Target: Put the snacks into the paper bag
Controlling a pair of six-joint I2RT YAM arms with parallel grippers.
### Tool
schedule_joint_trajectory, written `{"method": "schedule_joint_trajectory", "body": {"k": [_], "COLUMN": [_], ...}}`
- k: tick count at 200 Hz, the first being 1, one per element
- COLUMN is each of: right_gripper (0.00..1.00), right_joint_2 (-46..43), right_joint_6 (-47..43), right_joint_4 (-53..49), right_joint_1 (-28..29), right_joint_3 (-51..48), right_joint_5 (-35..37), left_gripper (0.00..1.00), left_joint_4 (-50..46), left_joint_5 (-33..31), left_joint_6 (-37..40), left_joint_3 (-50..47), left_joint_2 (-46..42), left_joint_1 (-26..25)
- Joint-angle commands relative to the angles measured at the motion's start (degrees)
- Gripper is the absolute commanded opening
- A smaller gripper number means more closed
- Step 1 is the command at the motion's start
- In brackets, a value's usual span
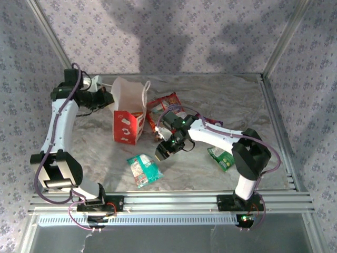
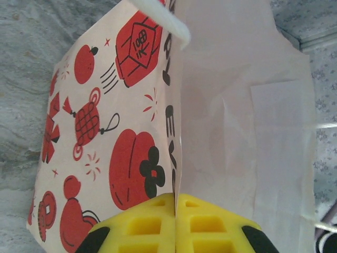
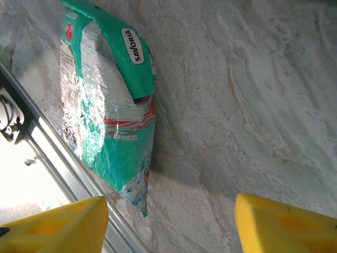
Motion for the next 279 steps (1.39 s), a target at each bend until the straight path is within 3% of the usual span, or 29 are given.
{"method": "schedule_joint_trajectory", "body": {"k": [1, 70, 106, 129, 185, 243, 279], "right_gripper": [0.66, 0.66, 0.66, 0.66, 0.66, 0.66, 0.67], "right_joint_2": [-2.9, -4.4, -6.1, -6.9, -7.0, -6.1, -5.4], "right_joint_6": [0.9, 1.4, 2.3, 2.4, 2.3, 1.7, 1.2], "right_joint_4": [0.8, 0.5, 1.7, 2.1, 1.5, 1.7, 1.3], "right_joint_1": [-0.4, -0.7, -0.6, -0.6, -0.6, -0.7, -0.7], "right_joint_3": [-0.4, 0.6, 0.3, 0.2, 0.6, 1.0, 1.4], "right_joint_5": [3.8, 9.1, 12.6, 13.5, 14.1, 13.5, 13.2], "left_gripper": [0.04, 0.19, 0.38, 0.45, 0.54, 0.62, 0.66], "left_joint_4": [1.4, -3.6, -6.6, -7.5, -9.4, -7.7, -7.3], "left_joint_5": [2.3, -3.1, -6.7, -6.3, -8.3, -4.2, -5.1], "left_joint_6": [-0.6, 4.1, 7.4, 9.9, 13.2, 20.5, 24.6], "left_joint_3": [-2.2, -0.1, 2.9, 3.7, 5.2, 5.1, 5.6], "left_joint_2": [-2.6, -3.4, -2.6, -2.2, -0.8, -1.5, -2.4], "left_joint_1": [0.4, 1.6, 1.6, 1.7, 1.6, 1.7, 1.5]}}
